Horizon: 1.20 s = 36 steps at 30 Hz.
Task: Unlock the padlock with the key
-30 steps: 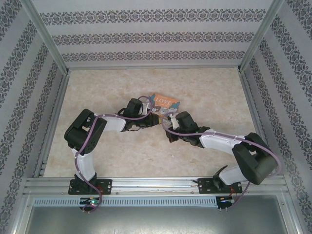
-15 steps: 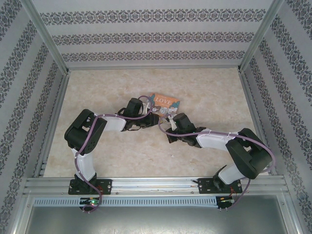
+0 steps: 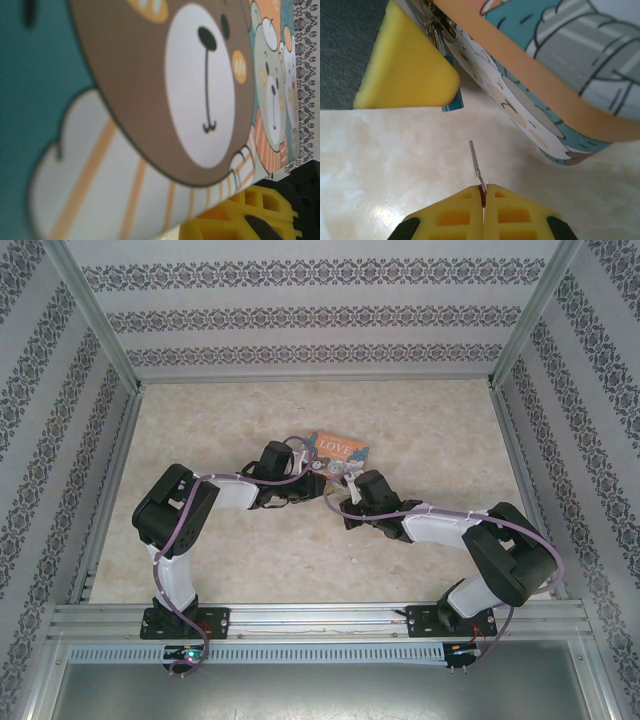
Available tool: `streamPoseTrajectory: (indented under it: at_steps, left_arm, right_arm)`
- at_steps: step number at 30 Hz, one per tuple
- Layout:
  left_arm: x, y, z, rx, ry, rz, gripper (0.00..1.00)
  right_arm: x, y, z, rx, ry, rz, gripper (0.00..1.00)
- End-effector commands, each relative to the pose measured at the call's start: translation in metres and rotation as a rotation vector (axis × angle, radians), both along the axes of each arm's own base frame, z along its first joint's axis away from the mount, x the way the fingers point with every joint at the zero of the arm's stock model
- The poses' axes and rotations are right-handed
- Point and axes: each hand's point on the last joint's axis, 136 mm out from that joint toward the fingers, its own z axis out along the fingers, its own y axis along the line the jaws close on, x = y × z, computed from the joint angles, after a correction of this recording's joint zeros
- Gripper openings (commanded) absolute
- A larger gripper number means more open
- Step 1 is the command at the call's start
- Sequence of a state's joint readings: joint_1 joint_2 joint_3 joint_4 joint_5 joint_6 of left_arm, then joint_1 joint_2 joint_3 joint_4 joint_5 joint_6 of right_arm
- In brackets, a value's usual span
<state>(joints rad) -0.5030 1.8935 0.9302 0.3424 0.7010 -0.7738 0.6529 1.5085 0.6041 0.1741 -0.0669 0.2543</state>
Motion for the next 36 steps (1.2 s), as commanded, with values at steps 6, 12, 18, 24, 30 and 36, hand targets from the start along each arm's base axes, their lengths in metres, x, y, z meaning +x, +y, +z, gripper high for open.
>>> streamPoseTrajectory:
  at_steps: [6, 12, 18, 24, 30, 36]
  left_arm:
    - [0.003, -0.013, 0.029, -0.063, -0.041, -0.028, 0.15]
    - [0.003, -0.013, 0.028, -0.062, -0.041, -0.029, 0.15]
    - [0.003, -0.013, 0.029, -0.063, -0.043, -0.029, 0.14]
    - [0.002, -0.012, 0.028, -0.062, -0.04, -0.031, 0.15]
    - [0.002, -0.013, 0.028, -0.063, -0.04, -0.031, 0.15]
    - [0.001, -0.013, 0.028, -0.066, -0.038, -0.034, 0.15]
  right_arm:
    - [0.01, 0.016, 0.012, 0.012, -0.051, 0.037, 0.0]
    - [0.01, 0.018, 0.01, 0.014, -0.046, 0.04, 0.0]
    - [0.014, 0.022, 0.012, 0.022, -0.057, 0.041, 0.0]
    - [0.016, 0.024, 0.014, 0.025, -0.063, 0.043, 0.0]
    - [0.02, 0.026, 0.015, 0.027, -0.071, 0.039, 0.0]
    - [0.025, 0.025, 0.017, 0.034, -0.096, 0.019, 0.0]
